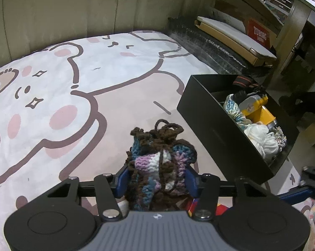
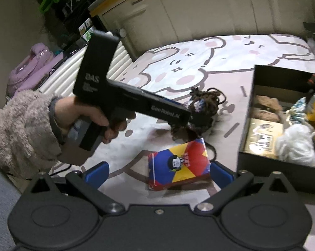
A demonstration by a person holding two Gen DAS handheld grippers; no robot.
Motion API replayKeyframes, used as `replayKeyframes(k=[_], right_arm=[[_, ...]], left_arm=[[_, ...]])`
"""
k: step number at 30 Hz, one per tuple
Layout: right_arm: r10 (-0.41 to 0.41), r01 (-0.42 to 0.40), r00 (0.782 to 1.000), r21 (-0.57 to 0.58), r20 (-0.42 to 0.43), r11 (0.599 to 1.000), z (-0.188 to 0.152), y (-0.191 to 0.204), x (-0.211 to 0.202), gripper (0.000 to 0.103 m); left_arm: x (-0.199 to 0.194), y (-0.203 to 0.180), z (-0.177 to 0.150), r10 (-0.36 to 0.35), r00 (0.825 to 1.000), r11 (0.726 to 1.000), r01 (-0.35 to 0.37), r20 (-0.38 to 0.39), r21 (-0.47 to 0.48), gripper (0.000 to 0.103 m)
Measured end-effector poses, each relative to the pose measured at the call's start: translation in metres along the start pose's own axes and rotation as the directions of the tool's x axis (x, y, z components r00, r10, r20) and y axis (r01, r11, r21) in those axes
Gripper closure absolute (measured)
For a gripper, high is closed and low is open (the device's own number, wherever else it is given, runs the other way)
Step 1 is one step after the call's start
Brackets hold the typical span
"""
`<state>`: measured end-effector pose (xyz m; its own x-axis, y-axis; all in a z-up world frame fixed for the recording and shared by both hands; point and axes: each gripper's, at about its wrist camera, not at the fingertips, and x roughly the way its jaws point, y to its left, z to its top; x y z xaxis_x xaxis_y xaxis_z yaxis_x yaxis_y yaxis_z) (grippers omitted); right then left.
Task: Organize objects
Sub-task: 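Grasp the brown yarn pouch with the left gripper while the right gripper grasps the colourful card box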
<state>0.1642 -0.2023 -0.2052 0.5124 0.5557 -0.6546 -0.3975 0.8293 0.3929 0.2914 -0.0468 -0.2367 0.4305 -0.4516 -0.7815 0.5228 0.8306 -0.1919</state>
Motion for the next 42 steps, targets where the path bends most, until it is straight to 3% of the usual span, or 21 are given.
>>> replayKeyframes(k=[12, 23, 27, 36, 42], right_arm=[[-0.116, 0.114, 0.993, -0.098, -0.014, 0.989, -0.004, 0.01, 0.037, 0.0], [-0.238, 0.23, 0.971, -0.164, -0.029, 0.959, -0.006, 0.019, 0.055, 0.0], [-0.29, 0.278, 0.956, -0.18, -0.042, 0.944, -0.009, 0.018, 0.061, 0.0], [-0.227, 0.212, 0.97, -0.155, -0.086, 0.965, -0.007, 0.018, 0.062, 0.0], [-0.233, 0.218, 0.967, -0.132, -0.104, 0.967, 0.0, 0.018, 0.076, 0.0]], left_arm=[[-0.021, 0.011, -0.007, -0.025, 1.0, 0.999, 0.025, -0.015, -0.02, 0.053], [-0.044, 0.03, -0.008, 0.113, 0.993, 0.993, -0.112, -0.031, 0.035, 0.053], [-0.047, 0.035, -0.01, 0.113, 0.993, 0.993, -0.112, -0.04, 0.023, 0.053], [-0.042, 0.033, -0.013, 0.08, 0.996, 0.997, -0.08, -0.045, 0.006, 0.051], [-0.036, 0.03, -0.014, 0.078, 0.996, 0.997, -0.077, -0.036, 0.023, 0.038]])
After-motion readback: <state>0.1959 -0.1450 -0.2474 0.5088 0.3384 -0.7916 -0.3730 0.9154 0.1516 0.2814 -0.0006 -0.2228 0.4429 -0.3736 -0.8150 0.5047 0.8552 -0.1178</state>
